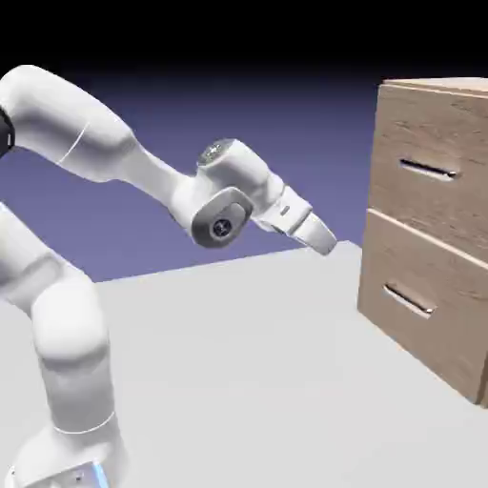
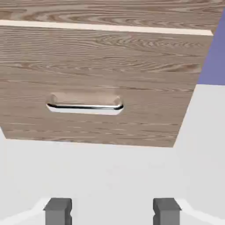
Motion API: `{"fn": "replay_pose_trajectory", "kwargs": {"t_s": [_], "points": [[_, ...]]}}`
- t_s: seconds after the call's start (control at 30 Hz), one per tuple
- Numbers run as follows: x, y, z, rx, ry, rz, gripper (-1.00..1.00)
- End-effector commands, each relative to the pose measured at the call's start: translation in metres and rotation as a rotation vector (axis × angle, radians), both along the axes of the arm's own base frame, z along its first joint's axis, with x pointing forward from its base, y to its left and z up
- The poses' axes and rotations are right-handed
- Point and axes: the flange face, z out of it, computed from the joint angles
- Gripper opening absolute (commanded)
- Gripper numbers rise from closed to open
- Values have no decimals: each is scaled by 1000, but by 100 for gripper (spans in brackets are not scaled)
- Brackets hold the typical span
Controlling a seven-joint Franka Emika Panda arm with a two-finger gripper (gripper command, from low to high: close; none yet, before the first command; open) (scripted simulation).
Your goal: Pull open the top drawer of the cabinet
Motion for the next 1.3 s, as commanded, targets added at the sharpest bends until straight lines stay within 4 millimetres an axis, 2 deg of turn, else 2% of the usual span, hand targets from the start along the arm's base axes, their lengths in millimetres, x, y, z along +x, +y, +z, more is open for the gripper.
{"fn": "replay_pose_trajectory", "kwargs": {"t_s": [0.0, 0.27, 0.67, 1.0, 1.27], "points": [[4, 5, 1, -34, 5, 16, 0], [38, 41, -4, -293, 44, 148, 0], [81, 82, -29, -637, 72, 342, 0], [113, 102, -48, -876, 24, 489, 0], [139, 108, -51, -1036, -76, 580, 0]]}}
